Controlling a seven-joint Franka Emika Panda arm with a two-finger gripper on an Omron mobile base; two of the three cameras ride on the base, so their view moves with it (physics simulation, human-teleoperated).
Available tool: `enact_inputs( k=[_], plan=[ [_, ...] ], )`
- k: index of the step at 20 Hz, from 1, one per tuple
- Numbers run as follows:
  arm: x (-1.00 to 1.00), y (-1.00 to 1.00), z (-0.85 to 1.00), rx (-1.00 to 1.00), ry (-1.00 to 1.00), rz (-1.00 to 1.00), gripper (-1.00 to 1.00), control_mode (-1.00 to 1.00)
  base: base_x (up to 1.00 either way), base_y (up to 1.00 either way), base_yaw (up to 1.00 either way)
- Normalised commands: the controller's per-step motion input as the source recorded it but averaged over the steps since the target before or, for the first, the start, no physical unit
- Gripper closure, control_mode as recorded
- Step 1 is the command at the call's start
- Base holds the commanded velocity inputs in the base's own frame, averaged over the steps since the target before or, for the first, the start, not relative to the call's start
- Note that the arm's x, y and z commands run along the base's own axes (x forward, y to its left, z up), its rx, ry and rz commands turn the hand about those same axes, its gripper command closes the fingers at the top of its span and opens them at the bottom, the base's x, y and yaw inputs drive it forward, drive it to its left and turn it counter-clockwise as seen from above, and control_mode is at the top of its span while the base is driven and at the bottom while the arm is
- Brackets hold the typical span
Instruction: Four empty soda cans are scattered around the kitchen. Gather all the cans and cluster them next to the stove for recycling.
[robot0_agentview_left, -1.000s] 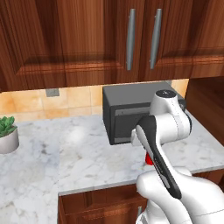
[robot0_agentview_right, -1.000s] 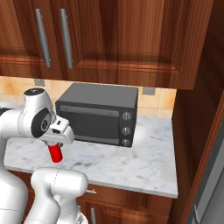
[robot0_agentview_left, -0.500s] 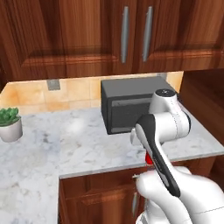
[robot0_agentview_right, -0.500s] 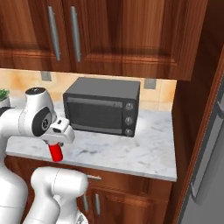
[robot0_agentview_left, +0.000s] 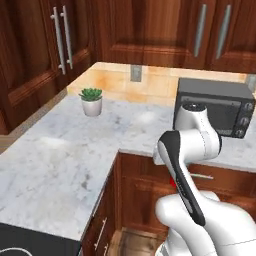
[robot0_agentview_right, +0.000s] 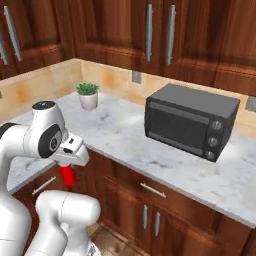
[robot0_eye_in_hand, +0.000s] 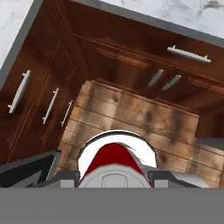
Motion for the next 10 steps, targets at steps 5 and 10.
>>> enact_inputs(
  k=[5,10],
  plan=[
    [0.0,0.0,0.0,0.0,0.0,0.0,1.0,1.0,0.0,0.0,1.0],
    [0.0,0.0,0.0,0.0,0.0,0.0,1.0,1.0,0.0,0.0,1.0]
  ],
)
